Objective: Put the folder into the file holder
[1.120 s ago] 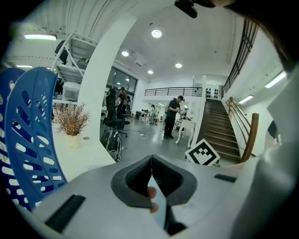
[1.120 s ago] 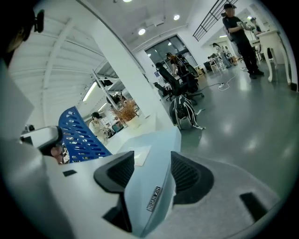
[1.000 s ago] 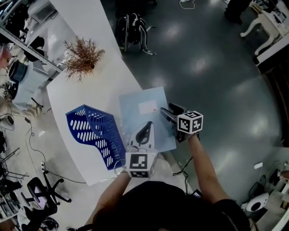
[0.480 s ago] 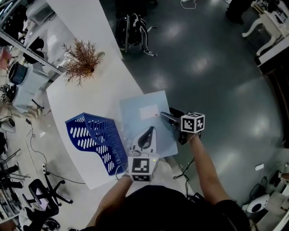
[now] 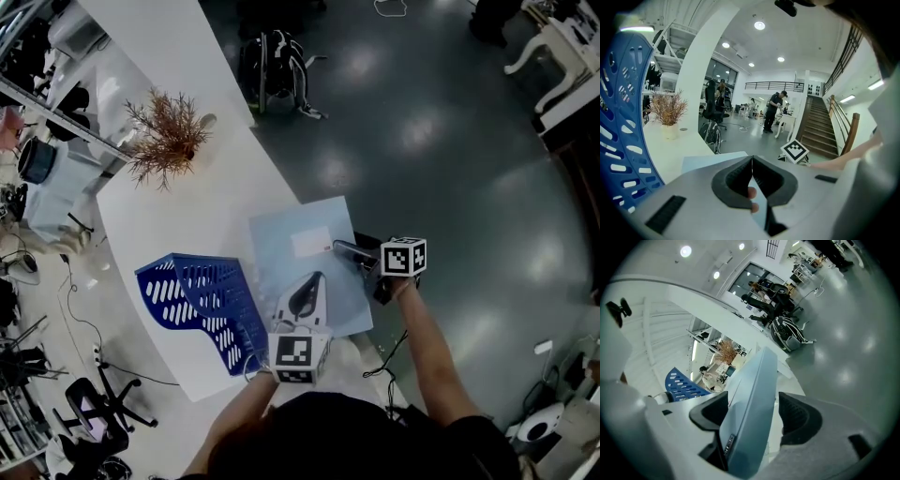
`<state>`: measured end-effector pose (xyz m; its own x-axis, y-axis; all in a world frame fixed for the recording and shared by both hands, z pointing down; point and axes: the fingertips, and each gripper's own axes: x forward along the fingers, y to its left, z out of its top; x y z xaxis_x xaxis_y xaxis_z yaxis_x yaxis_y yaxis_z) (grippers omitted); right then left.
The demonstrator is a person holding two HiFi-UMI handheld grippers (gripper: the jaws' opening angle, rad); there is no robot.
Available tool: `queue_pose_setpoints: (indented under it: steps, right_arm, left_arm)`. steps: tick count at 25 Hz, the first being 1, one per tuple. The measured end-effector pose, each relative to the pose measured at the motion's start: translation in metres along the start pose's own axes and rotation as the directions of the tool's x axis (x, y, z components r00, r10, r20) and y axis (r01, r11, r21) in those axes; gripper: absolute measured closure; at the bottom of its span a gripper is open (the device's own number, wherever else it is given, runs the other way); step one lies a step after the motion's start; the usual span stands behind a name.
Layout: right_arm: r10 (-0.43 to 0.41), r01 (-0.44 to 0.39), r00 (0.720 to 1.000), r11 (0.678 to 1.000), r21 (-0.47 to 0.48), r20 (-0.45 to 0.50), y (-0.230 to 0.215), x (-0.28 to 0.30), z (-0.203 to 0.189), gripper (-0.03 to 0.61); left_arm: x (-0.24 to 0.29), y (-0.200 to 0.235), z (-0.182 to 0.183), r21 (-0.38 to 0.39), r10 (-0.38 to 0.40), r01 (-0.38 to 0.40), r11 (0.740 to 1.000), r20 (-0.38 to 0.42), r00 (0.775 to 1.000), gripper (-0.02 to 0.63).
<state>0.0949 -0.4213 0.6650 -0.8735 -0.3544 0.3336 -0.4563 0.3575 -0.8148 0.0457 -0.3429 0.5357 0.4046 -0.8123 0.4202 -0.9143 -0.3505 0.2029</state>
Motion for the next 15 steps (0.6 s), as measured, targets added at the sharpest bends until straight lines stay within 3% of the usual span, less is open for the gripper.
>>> queue_pose_setpoints:
  steps: [11, 15]
  right_arm:
    - [0.158, -0.151, 0.987, 0.977, 0.148, -0.038, 0.01, 0.009, -0.001, 0.266]
    - [0.186, -0.169, 0.979, 0.97, 0.177, -0.086, 0.012, 0.012, -0.008, 0.268]
  left_arm:
    - [0.004, 0.004, 0.002, -0.01, 0.002, -0.002, 1.0, -0.004, 1.0, 0.607]
    - [0.004, 0.005, 0.001, -0.008, 0.008, -0.008, 1.0, -0.001, 1.0, 0.607]
